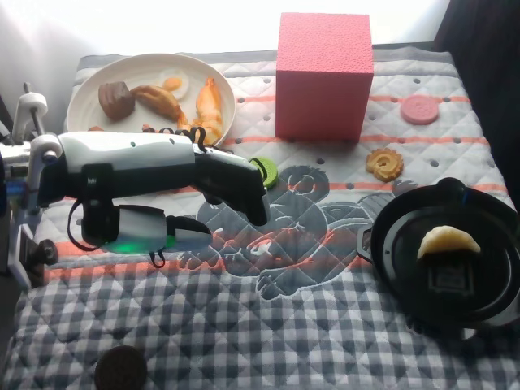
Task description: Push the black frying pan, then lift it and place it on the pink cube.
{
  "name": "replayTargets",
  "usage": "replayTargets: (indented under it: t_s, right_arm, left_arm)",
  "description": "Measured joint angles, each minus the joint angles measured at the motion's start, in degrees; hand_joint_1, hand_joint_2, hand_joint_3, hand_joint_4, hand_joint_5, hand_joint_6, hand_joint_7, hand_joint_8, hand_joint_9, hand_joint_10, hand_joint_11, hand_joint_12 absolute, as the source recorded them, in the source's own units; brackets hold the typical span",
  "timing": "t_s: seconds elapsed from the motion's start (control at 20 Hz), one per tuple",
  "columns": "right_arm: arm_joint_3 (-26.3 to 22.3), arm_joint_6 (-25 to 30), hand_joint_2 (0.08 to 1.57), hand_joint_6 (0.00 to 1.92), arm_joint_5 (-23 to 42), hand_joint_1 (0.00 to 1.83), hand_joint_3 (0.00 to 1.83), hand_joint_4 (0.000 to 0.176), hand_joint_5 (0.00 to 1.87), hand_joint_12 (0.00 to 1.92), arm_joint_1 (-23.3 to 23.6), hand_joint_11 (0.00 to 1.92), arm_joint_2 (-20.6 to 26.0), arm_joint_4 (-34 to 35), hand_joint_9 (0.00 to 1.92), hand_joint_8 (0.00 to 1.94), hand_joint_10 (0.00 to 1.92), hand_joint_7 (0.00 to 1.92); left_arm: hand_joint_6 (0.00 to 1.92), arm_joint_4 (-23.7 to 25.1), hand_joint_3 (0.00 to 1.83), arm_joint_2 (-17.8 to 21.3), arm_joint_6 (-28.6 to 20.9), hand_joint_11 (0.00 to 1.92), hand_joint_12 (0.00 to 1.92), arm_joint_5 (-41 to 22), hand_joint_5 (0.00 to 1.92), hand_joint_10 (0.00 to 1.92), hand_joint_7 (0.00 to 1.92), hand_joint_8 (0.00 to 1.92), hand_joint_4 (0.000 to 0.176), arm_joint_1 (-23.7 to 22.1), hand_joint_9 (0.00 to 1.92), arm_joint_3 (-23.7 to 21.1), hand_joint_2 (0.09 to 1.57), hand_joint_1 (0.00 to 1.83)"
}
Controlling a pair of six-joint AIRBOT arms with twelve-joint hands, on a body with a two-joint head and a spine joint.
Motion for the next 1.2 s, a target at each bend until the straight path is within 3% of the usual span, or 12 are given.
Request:
replayTargets:
  t_s: [0.05, 0.15, 0.2, 0.35, 0.4, 0.5, 0.6, 0.75, 0.8, 0.9, 0.95, 1.2]
  right_arm:
    - [-0.74, 0.31, 1.35, 1.92, 1.55, 1.39, 0.04, 0.000, 1.54, 1.92, -0.85, 1.73, 0.42, -0.11, 1.72, 1.94, 1.92, 1.67]
    - [-2.64, 4.20, 1.34, 1.92, 7.32, 1.38, 0.04, 0.048, 1.51, 1.92, -5.11, 1.73, 1.81, -0.90, 1.71, 1.94, 1.92, 1.65]
    - [-3.04, 5.66, 1.34, 1.92, 9.53, 1.36, 0.04, 0.000, 1.52, 1.92, -6.56, 1.73, 2.14, -0.98, 1.72, 1.94, 1.92, 1.66]
    - [-3.91, 8.39, 1.35, 1.92, 17.18, 1.30, 0.05, 0.012, 1.49, 1.92, -8.96, 1.74, 2.54, -0.26, 1.73, 1.94, 1.92, 1.67]
    - [-4.26, 8.39, 1.36, 1.92, 18.82, 1.29, 0.05, 0.034, 1.48, 1.92, -9.11, 1.75, 2.78, -0.57, 1.74, 1.94, 1.92, 1.68]
    - [-4.81, 8.48, 1.35, 1.92, 22.58, 1.27, 0.04, 0.161, 1.47, 1.92, -9.11, 1.77, 2.91, -1.81, 1.76, 1.94, 1.92, 1.68]
    - [-4.85, 8.83, 1.35, 1.92, 24.02, 1.28, 0.04, 0.175, 1.45, 1.92, -9.11, 1.79, 2.91, -2.86, 1.77, 1.94, 1.92, 1.69]
    - [-4.98, 9.51, 1.32, 1.92, 26.05, 1.32, 0.02, 0.169, 1.45, 1.92, -9.14, 1.79, 2.91, -2.95, 1.75, 1.94, 1.92, 1.66]
    - [-5.25, 9.70, 1.32, 1.92, 27.36, 1.32, 0.02, 0.114, 1.45, 1.92, -9.11, 1.77, 2.91, -2.97, 1.73, 1.94, 1.92, 1.64]
    - [-5.81, 10.34, 1.32, 1.92, 29.49, 1.31, 0.02, 0.084, 1.43, 1.92, -9.14, 1.74, 2.99, -3.45, 1.70, 1.94, 1.92, 1.62]
    - [-6.16, 10.40, 1.32, 1.92, 30.51, 1.31, 0.01, 0.000, 1.44, 1.92, -9.60, 1.74, 3.23, -4.07, 1.70, 1.94, 1.92, 1.62]
    - [-7.17, 10.45, 1.34, 1.92, 35.01, 1.35, 0.01, 0.000, 1.39, 1.92, -9.94, 1.71, 4.57, -5.79, 1.66, 1.94, 1.92, 1.57]
  left_arm:
    - [0.92, -0.31, 0.00, 0.00, 0.02, 0.00, 1.36, 0.07, 0.34, 0.61, 0.53, 0.02, 0.000, 0.04, 0.28, 0.00, 1.42, 1.19]
    - [0.92, -0.90, 0.00, 0.13, 0.59, 0.00, 1.40, 0.42, 0.35, 0.64, 0.54, 0.02, 0.000, 0.15, 0.29, 0.00, 1.45, 1.18]
    - [0.92, -1.29, 0.00, 0.13, 0.87, 0.00, 1.38, 0.55, 0.34, 0.65, 0.54, 0.02, 0.000, 0.15, 0.28, 0.00, 1.42, 1.20]
    - [0.88, -4.46, 0.00, 0.11, 3.17, 0.00, 1.32, 0.50, 0.38, 0.68, 0.56, 0.03, 0.000, 0.92, 0.27, 0.00, 1.39, 1.22]
    - [0.88, -4.90, 0.00, 0.13, 3.74, 0.00, 1.35, 0.50, 0.39, 0.69, 0.57, 0.03, 0.000, 1.29, 0.28, 0.00, 1.39, 1.23]
    - [0.92, -5.86, 0.00, 0.17, 4.59, 0.00, 1.36, 0.68, 0.35, 0.71, 0.55, 0.02, 0.000, 1.75, 0.25, 0.00, 1.43, 1.18]
    - [0.92, -6.14, 0.00, 0.20, 4.61, 0.00, 1.35, 0.68, 0.34, 0.72, 0.55, 0.02, 0.000, 1.75, 0.25, 0.00, 1.42, 1.17]
    - [0.89, -7.32, 0.00, 0.20, 5.03, 0.00, 1.42, 0.59, 0.37, 0.71, 0.57, 0.02, 0.000, 2.05, 0.28, 0.02, 1.37, 1.21]
    - [0.90, -7.37, 0.00, 0.24, 5.42, 0.00, 1.47, 0.59, 0.37, 0.72, 0.57, 0.02, 0.000, 2.34, 0.28, 0.00, 1.38, 1.20]
    - [0.96, -7.45, 0.00, 0.24, 5.73, 0.00, 1.50, 0.70, 0.35, 0.74, 0.56, 0.02, 0.000, 2.36, 0.25, 0.00, 1.40, 1.17]
    - [0.96, -7.80, 0.00, 0.24, 5.90, 0.00, 1.51, 0.70, 0.34, 0.74, 0.56, 0.02, 0.000, 2.34, 0.24, 0.00, 1.40, 1.15]
    - [0.95, -9.27, 0.00, 0.31, 6.58, 0.00, 1.47, 0.55, 0.35, 0.73, 0.57, 0.02, 0.000, 2.64, 0.22, 0.00, 1.37, 1.13]
